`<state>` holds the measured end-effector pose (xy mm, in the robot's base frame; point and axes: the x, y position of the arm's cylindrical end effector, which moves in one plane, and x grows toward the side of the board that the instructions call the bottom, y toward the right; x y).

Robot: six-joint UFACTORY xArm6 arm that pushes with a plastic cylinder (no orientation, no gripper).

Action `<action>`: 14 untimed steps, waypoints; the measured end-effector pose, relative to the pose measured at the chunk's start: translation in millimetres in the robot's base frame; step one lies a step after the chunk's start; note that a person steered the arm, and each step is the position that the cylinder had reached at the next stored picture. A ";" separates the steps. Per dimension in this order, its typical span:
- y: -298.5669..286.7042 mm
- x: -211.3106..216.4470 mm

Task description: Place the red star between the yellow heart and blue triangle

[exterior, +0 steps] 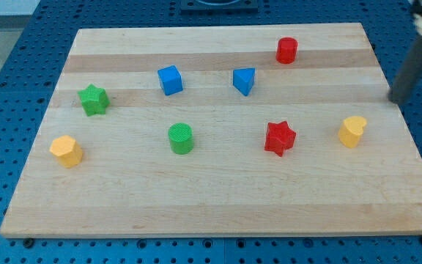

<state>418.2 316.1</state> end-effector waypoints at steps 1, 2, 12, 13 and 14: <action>18.9 57.6; 9.8 125.4; -248.4 33.7; -239.3 41.1; -226.9 41.5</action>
<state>459.8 89.2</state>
